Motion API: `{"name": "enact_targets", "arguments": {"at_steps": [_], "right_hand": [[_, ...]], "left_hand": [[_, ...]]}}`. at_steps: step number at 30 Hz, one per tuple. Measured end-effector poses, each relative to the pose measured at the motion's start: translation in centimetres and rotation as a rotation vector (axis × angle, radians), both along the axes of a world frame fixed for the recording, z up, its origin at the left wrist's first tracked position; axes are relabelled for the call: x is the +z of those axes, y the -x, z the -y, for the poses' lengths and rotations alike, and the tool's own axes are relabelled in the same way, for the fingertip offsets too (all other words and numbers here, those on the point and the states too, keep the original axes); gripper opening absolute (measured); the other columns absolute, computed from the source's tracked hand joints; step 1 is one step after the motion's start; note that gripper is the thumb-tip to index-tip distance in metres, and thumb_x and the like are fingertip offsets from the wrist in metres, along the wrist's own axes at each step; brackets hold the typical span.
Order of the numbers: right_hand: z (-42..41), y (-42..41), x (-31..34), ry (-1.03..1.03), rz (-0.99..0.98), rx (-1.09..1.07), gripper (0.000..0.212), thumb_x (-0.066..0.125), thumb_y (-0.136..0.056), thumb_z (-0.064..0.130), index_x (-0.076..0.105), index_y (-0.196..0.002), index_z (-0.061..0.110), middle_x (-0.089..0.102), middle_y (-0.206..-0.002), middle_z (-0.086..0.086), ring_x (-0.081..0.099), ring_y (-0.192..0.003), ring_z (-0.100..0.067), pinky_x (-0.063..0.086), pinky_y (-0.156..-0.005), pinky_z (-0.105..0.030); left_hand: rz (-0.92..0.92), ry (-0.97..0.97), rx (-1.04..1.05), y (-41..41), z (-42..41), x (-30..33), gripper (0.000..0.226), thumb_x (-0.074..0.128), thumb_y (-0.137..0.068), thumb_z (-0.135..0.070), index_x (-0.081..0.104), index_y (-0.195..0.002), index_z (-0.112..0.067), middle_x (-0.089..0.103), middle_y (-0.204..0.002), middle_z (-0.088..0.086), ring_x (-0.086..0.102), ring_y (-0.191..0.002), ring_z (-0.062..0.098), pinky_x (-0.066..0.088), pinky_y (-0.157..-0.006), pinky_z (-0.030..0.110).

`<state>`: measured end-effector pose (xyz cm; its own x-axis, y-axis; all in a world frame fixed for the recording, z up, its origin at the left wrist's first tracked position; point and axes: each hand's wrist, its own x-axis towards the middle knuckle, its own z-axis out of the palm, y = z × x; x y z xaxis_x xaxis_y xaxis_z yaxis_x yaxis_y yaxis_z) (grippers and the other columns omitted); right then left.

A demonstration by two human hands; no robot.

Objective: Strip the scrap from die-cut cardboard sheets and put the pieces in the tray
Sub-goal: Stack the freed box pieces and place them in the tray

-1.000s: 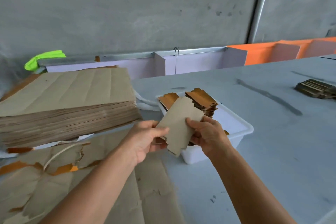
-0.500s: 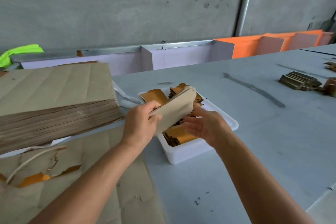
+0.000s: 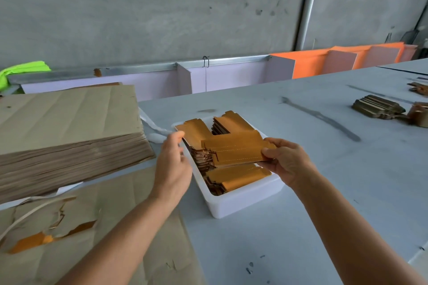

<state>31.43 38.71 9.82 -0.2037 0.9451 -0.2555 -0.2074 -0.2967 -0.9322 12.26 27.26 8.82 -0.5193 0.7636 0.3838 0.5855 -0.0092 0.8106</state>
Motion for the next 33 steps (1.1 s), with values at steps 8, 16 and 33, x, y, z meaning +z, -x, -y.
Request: {"name": "enact_targets", "arguments": {"at_steps": [8,16,33], "right_hand": [[-0.2,0.0,0.0,-0.106,0.105,0.063,0.023,0.06,-0.085,-0.009,0.059,-0.101,0.007,0.06,-0.108,-0.016,0.067,-0.08,-0.028,0.057,-0.057,-0.029],[-1.5,0.3,-0.4,-0.248,0.717,0.096,0.026,0.066,-0.079,-0.005,0.066,-0.102,0.008,0.06,-0.089,-0.007,0.066,-0.082,-0.026,0.057,-0.07,-0.029],[-2.1,1.4,0.0,-0.163,0.425,0.065,0.027,0.054,-0.09,-0.005,0.054,-0.11,0.014,0.052,-0.109,-0.008,0.056,-0.102,-0.026,0.052,-0.079,-0.031]], "left_hand": [[0.557,0.204,-0.061,-1.8,-3.2,1.4,0.015,0.063,-0.085,0.003,0.06,-0.097,-0.006,0.068,-0.094,0.011,0.068,-0.08,0.022,0.059,-0.069,0.033],[0.118,0.467,0.055,-2.6,-5.2,0.0,0.05,0.065,-0.08,0.009,0.051,-0.125,-0.008,0.054,-0.12,0.013,0.064,-0.098,0.029,0.057,-0.08,0.04],[0.555,0.38,-0.141,-1.8,-5.0,0.6,0.036,0.048,-0.091,0.01,0.047,-0.121,-0.01,0.055,-0.109,0.012,0.062,-0.089,0.023,0.058,-0.074,0.035]]}}
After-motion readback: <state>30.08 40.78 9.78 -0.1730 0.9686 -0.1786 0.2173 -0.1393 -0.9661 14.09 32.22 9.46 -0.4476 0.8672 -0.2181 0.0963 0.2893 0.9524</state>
